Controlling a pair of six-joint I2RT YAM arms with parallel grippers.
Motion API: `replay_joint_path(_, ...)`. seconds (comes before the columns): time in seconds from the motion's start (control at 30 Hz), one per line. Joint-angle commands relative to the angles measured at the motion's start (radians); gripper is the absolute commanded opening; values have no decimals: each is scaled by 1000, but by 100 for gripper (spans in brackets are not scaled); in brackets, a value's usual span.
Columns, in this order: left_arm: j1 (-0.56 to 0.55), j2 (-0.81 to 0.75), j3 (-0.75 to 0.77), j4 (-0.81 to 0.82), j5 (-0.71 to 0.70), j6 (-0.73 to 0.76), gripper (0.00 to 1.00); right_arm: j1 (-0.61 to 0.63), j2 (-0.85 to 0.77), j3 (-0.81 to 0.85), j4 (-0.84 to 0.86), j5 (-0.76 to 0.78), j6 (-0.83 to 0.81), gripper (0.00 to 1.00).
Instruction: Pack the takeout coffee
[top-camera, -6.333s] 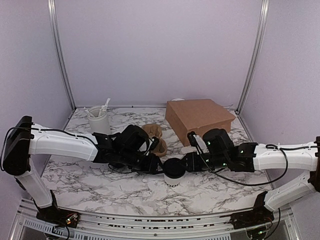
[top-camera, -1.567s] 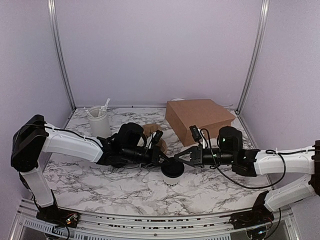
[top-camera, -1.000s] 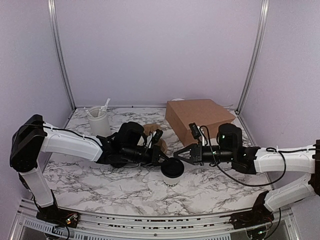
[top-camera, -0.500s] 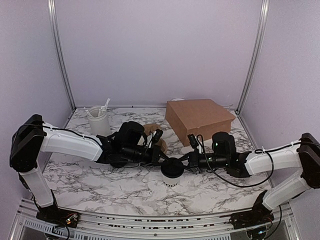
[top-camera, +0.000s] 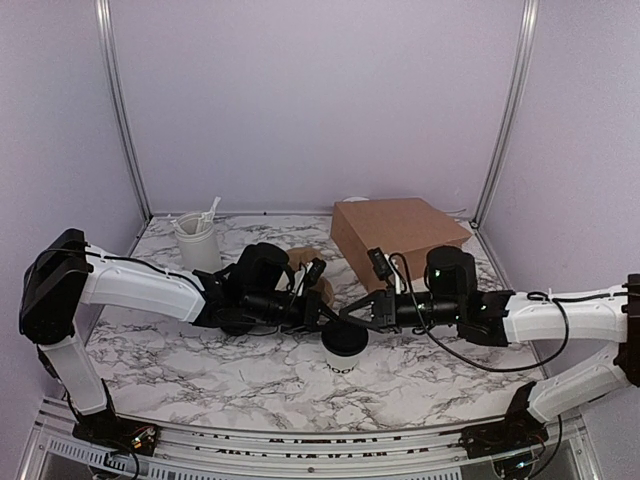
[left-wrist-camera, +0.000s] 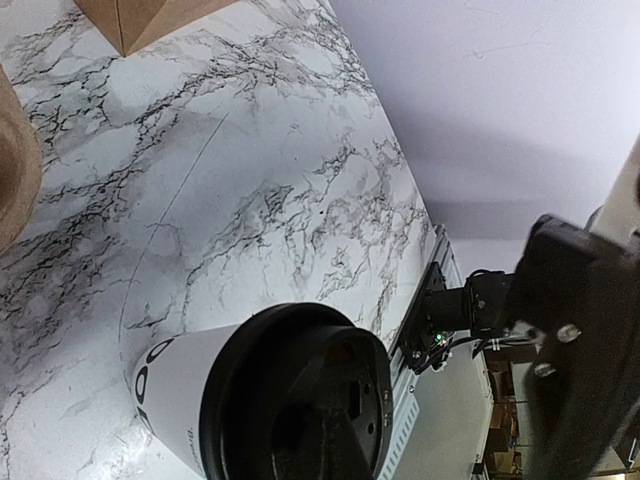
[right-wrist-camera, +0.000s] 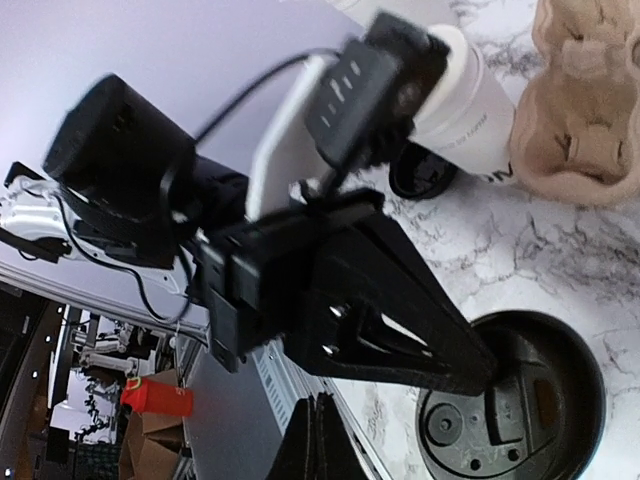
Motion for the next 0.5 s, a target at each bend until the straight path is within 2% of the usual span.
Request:
replay_joint_path(0.0,-5,8,-11,-139,-36,16,0,27,101,-89,3,-12,6,0)
replay_joint_path(0.13,-6,7,-7,-138,-39,15,0,23,132,-97,39,-33,31,0)
replay_joint_path(0.33,-9,-1,16,-148,-34,23,0,21,20,37,-141,16,-60,0)
replay_joint_path(0.47,-10,-35,76,-218,-39,59,0,20,-27,114,-218,43,-116,1)
